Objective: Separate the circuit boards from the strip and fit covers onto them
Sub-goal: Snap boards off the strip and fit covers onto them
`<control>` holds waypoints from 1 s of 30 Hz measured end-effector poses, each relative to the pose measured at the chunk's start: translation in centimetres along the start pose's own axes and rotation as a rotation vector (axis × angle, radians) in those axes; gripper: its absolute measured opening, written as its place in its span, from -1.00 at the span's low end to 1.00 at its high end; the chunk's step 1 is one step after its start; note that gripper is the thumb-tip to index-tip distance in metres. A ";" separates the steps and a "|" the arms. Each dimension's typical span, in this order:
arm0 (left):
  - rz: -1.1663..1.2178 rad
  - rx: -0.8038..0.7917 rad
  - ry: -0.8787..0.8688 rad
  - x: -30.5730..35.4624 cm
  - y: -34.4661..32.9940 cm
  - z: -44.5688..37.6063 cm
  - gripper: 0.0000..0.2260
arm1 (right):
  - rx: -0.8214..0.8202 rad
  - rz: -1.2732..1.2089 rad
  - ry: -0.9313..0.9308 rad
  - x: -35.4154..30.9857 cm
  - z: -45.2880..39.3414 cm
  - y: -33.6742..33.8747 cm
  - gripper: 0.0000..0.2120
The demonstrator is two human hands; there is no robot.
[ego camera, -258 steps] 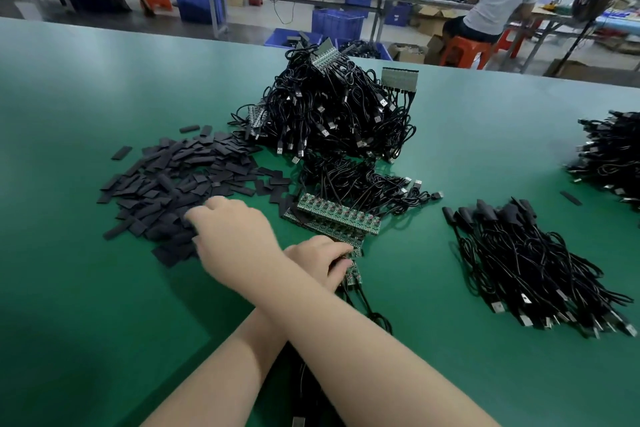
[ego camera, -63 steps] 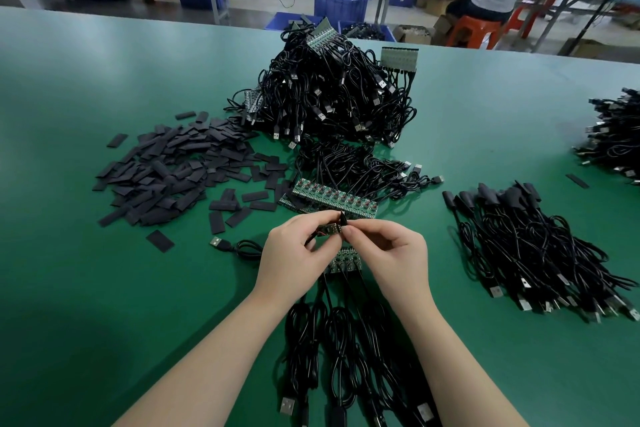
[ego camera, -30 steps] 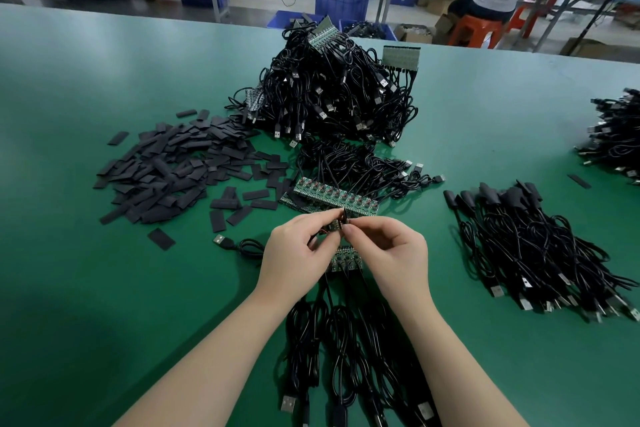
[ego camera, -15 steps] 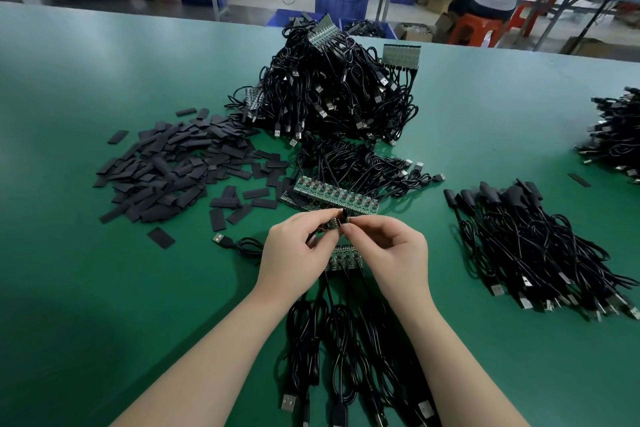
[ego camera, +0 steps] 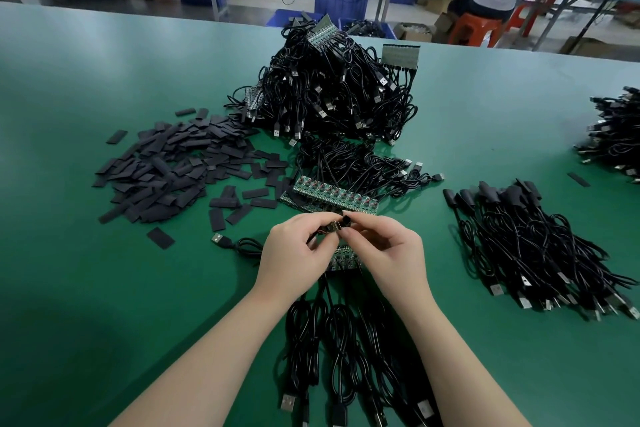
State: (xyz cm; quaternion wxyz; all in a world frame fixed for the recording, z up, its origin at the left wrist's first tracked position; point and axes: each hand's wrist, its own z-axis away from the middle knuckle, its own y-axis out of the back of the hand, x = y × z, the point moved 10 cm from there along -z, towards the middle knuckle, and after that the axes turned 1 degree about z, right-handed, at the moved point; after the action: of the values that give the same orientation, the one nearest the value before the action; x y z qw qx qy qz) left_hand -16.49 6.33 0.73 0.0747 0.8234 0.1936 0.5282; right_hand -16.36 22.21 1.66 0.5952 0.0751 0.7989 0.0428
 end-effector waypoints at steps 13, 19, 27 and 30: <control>0.026 -0.109 0.038 0.3 -1.1 0.0 -0.71 | 0.065 -0.249 -0.189 2.2 -0.5 1.0 -0.81; 0.059 -0.124 0.069 0.1 -0.9 0.0 -0.73 | 0.021 -0.259 -0.190 2.3 -0.5 0.3 -0.78; 0.066 -0.134 0.073 0.3 -1.2 0.1 -0.71 | 0.013 -0.241 -0.186 2.3 -0.4 0.3 -0.82; 0.078 -0.131 0.099 -0.2 -1.2 0.0 -0.72 | -0.004 -0.251 -0.168 1.9 -0.4 0.0 -0.75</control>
State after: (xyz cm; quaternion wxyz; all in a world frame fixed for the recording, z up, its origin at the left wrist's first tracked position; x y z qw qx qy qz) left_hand -16.85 7.32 0.19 0.0981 0.7965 0.1302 0.5823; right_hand -17.27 22.57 -0.02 0.6606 -0.0232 0.7495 -0.0364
